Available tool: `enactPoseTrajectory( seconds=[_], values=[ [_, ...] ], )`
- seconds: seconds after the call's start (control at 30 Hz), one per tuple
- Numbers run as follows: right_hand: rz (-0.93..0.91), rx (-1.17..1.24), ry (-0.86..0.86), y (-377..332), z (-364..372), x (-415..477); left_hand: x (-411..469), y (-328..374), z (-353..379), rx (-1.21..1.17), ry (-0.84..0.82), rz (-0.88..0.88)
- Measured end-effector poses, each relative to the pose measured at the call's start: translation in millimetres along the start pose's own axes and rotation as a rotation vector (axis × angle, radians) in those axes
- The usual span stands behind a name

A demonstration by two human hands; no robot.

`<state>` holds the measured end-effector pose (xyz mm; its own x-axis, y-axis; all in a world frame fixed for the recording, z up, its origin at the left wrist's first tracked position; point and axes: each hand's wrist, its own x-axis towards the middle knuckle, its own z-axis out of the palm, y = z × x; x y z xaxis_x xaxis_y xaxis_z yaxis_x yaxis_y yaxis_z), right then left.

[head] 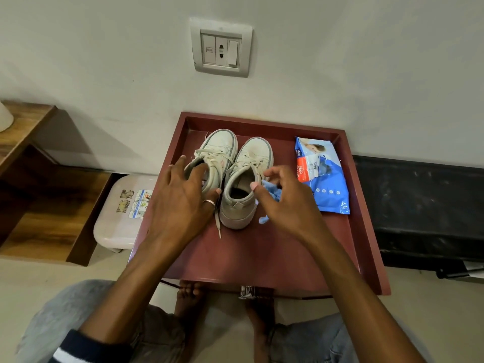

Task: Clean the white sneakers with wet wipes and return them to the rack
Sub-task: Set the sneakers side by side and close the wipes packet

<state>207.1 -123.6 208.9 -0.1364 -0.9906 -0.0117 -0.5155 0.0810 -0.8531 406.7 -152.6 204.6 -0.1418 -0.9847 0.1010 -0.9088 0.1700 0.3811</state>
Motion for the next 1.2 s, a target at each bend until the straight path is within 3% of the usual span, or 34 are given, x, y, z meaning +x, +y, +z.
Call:
enactPoseTrajectory(
  seconds=[0.17,0.33,0.47,0.7,0.87,1.07,1.2],
  values=[
    [0.161,0.22,0.082,4.7,-10.9,11.1,6.9,9.3,5.9,0.0,0.029,0.042],
    [0.186,0.285,0.121,13.8,-12.6,8.6,6.0,37.1,8.7,-0.039,0.089,0.093],
    [0.185,0.233,0.21,24.8,-20.1,8.7,6.0,55.6,15.9,-0.106,0.119,0.177],
    [0.066,-0.133,0.516,40.8,-64.8,22.6,-3.2,98.4,37.5,-0.222,0.243,0.46],
    [0.126,-0.185,0.605,65.1,-82.9,47.3,-3.4,131.8,67.2,-0.119,-0.044,0.512],
    [0.136,-0.313,0.526,88.0,-81.8,67.5,5.1,150.7,99.9,0.059,-0.478,0.37],
    [0.092,-0.417,0.386,100.1,-78.9,73.7,7.0,149.3,110.2,0.121,-0.562,0.383]
  ],
)
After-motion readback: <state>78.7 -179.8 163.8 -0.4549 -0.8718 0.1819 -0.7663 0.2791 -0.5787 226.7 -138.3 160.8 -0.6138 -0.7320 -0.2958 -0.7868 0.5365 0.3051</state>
